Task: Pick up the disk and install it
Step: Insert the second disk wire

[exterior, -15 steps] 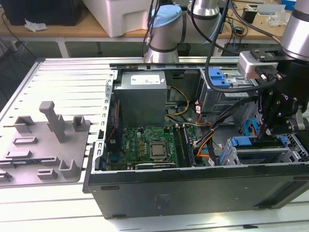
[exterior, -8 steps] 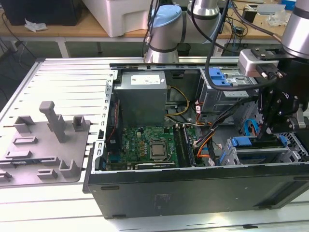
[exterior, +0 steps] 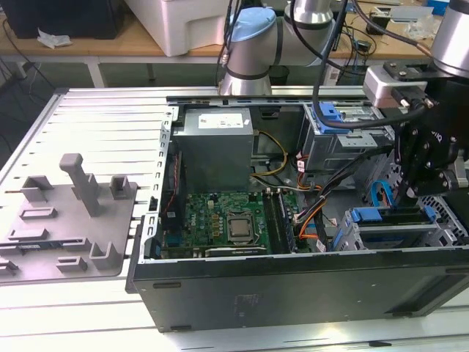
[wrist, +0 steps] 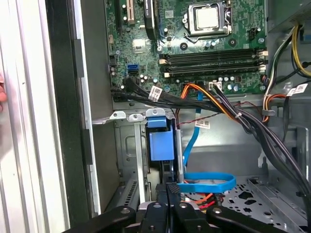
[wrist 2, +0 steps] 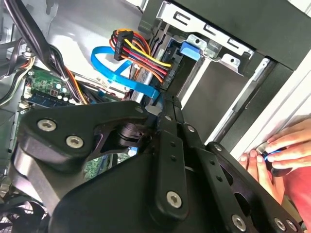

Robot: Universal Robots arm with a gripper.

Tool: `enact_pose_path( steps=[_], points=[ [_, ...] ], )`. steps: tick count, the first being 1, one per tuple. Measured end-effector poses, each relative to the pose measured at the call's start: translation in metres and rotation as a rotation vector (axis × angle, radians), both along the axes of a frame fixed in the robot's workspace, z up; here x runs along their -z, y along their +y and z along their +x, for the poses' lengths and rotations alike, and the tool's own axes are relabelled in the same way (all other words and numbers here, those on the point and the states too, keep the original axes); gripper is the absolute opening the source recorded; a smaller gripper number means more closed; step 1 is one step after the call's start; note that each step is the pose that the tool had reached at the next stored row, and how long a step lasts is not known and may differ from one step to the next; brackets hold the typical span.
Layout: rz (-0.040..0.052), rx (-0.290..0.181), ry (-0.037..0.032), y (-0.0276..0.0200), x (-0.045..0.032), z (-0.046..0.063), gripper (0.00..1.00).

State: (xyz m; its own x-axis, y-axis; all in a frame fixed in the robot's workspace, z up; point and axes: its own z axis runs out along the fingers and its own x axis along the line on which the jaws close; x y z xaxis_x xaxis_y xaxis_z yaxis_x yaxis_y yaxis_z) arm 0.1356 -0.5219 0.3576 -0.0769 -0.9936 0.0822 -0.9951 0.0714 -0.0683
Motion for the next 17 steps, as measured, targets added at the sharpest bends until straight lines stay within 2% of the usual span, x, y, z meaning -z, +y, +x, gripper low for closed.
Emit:
enact_pose_path(
  steps=[3,11,17],
  points=[
    [-0.0004,0.0,-0.0039,0.0027,-0.0074,-0.002,0.15],
    [-0.0016,0.0,-0.0141,0.006,-0.0168,-0.009,0.15],
    [-0.0047,0.0,-0.0297,0.007,-0.0192,-0.022,0.11]
  ],
)
